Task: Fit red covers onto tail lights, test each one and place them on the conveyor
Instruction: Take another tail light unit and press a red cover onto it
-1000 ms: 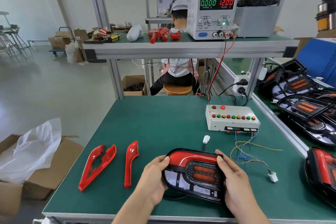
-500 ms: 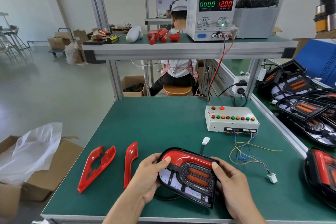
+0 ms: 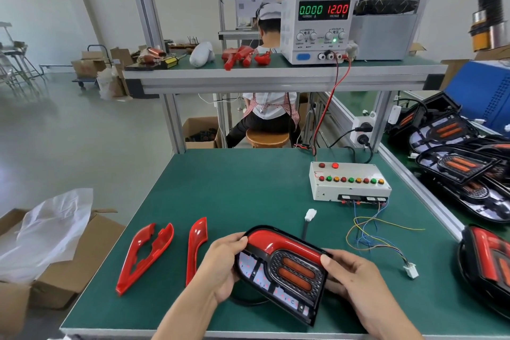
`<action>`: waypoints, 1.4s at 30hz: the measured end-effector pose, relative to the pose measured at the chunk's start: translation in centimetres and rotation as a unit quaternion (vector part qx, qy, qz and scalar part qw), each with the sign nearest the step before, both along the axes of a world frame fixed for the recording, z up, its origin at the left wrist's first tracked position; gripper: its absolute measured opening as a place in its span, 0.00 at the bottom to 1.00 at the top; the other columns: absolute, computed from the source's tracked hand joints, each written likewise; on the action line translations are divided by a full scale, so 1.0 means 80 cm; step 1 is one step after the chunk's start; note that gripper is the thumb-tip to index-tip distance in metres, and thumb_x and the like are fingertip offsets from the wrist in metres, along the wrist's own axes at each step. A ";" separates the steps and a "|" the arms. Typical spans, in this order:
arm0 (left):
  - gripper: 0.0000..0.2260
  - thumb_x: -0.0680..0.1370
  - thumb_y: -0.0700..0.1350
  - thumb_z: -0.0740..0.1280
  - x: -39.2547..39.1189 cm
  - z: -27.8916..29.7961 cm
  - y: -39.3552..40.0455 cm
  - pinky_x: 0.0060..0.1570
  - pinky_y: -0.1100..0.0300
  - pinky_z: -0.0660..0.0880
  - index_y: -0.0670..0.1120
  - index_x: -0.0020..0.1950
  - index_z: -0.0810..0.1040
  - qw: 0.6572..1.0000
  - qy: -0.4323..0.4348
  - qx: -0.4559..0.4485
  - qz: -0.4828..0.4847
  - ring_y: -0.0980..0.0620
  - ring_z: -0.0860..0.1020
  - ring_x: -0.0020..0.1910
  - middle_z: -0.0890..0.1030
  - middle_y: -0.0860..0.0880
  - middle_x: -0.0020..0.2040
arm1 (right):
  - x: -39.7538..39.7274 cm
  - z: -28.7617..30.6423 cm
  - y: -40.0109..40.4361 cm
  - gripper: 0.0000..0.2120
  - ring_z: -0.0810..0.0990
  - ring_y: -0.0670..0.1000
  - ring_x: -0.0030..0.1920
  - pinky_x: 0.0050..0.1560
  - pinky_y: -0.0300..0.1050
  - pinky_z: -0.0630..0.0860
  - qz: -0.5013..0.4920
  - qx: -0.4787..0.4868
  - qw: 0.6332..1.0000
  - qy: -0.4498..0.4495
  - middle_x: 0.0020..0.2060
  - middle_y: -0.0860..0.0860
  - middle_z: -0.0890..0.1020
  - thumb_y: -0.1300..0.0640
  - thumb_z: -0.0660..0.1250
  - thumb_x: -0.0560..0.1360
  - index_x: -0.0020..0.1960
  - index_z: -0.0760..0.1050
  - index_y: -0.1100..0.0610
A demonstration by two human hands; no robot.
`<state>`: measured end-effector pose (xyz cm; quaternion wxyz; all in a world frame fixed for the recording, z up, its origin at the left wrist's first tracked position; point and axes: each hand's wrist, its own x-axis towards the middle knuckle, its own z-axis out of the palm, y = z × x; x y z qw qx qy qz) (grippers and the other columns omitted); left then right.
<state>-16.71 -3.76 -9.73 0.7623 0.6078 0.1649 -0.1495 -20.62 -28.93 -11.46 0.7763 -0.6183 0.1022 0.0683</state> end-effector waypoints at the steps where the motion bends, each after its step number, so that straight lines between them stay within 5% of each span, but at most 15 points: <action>1: 0.14 0.84 0.36 0.60 0.002 0.001 -0.001 0.61 0.45 0.78 0.38 0.51 0.86 1.000 0.000 0.017 0.005 0.42 0.86 0.49 0.86 0.37 0.52 | -0.003 0.000 -0.002 0.09 0.87 0.57 0.45 0.43 0.46 0.84 0.015 -0.049 0.999 -0.010 0.46 0.59 0.87 0.65 0.73 0.75 0.54 0.84 0.62; 5: 0.11 0.84 0.39 0.64 0.019 0.009 -0.009 0.69 0.44 0.73 0.39 0.65 0.77 0.997 -0.003 0.062 0.043 0.40 0.80 0.62 0.82 0.38 0.60 | -0.016 0.004 -0.004 0.14 0.86 0.55 0.38 0.39 0.46 0.83 0.077 -0.158 0.984 -0.019 0.45 0.54 0.88 0.66 0.75 0.74 0.58 0.83 0.54; 9: 0.21 0.84 0.61 0.57 0.035 0.032 -0.018 0.71 0.46 0.70 0.46 0.63 0.76 0.995 -0.009 0.098 -0.018 0.45 0.79 0.63 0.82 0.44 0.60 | -0.031 0.007 0.010 0.16 0.87 0.54 0.40 0.42 0.47 0.84 0.076 -0.113 0.991 -0.004 0.46 0.56 0.87 0.67 0.73 0.75 0.56 0.85 0.50; 12: 0.24 0.84 0.64 0.54 0.040 0.038 -0.017 0.68 0.48 0.72 0.48 0.60 0.79 0.976 -0.072 0.207 -0.012 0.48 0.80 0.59 0.84 0.48 0.55 | -0.043 0.002 0.031 0.12 0.87 0.56 0.40 0.41 0.45 0.84 0.009 -0.052 0.999 -0.001 0.41 0.59 0.87 0.67 0.71 0.77 0.50 0.88 0.52; 15: 0.15 0.82 0.57 0.63 0.034 0.035 0.001 0.51 0.48 0.81 0.49 0.44 0.81 0.923 -0.171 0.342 0.042 0.46 0.84 0.45 0.86 0.50 0.41 | -0.045 -0.007 0.048 0.10 0.87 0.59 0.37 0.34 0.40 0.82 -0.090 -0.009 0.996 0.000 0.38 0.62 0.86 0.69 0.70 0.76 0.47 0.86 0.56; 17: 0.09 0.79 0.53 0.69 0.024 0.030 0.025 0.44 0.55 0.79 0.53 0.40 0.79 0.859 -0.201 0.464 0.083 0.51 0.82 0.39 0.83 0.56 0.35 | -0.043 -0.010 0.055 0.06 0.87 0.59 0.35 0.31 0.39 0.81 -0.135 0.008 0.991 0.001 0.38 0.62 0.86 0.68 0.71 0.76 0.49 0.84 0.60; 19: 0.06 0.78 0.52 0.70 0.014 0.029 0.052 0.44 0.56 0.75 0.53 0.43 0.79 0.797 -0.192 0.564 0.100 0.50 0.81 0.42 0.82 0.56 0.39 | -0.039 -0.011 0.059 0.06 0.87 0.60 0.35 0.31 0.39 0.81 -0.161 0.015 0.987 0.005 0.39 0.63 0.86 0.67 0.72 0.75 0.51 0.83 0.60; 22: 0.08 0.79 0.53 0.68 0.005 0.030 0.084 0.45 0.53 0.75 0.48 0.47 0.78 0.749 -0.137 0.643 0.087 0.43 0.80 0.45 0.81 0.49 0.46 | -0.035 -0.017 0.061 0.08 0.87 0.60 0.35 0.33 0.44 0.82 -0.163 -0.032 0.986 0.007 0.38 0.58 0.87 0.63 0.75 0.74 0.52 0.83 0.54; 27: 0.06 0.80 0.48 0.68 -0.007 0.035 0.126 0.41 0.53 0.72 0.46 0.49 0.79 0.718 -0.131 0.669 0.139 0.43 0.77 0.45 0.78 0.47 0.49 | -0.035 -0.025 0.061 0.09 0.87 0.56 0.33 0.43 0.55 0.84 -0.141 -0.118 0.983 0.002 0.32 0.54 0.86 0.53 0.76 0.73 0.53 0.81 0.47; 32: 0.11 0.80 0.51 0.69 -0.011 0.038 0.143 0.44 0.52 0.77 0.45 0.55 0.77 0.661 -0.031 0.749 0.030 0.45 0.79 0.53 0.77 0.47 0.54 | -0.035 -0.026 0.058 0.09 0.86 0.57 0.31 0.38 0.52 0.83 -0.145 -0.116 0.983 -0.003 0.32 0.54 0.86 0.54 0.76 0.73 0.51 0.80 0.46; 38: 0.11 0.81 0.48 0.68 -0.012 0.035 0.135 0.53 0.53 0.76 0.45 0.61 0.78 0.670 0.007 0.743 -0.001 0.42 0.80 0.62 0.75 0.46 0.71 | -0.035 -0.029 0.057 0.08 0.87 0.57 0.32 0.39 0.51 0.83 -0.144 -0.116 0.983 -0.009 0.33 0.52 0.86 0.53 0.76 0.73 0.50 0.80 0.45; 42: 0.07 0.83 0.44 0.64 -0.008 0.030 0.134 0.49 0.53 0.75 0.44 0.58 0.78 0.673 0.009 0.740 -0.006 0.40 0.79 0.61 0.74 0.45 0.71 | -0.034 -0.030 0.057 0.08 0.86 0.58 0.32 0.36 0.50 0.82 -0.138 -0.122 0.983 -0.017 0.34 0.52 0.86 0.56 0.76 0.74 0.50 0.81 0.47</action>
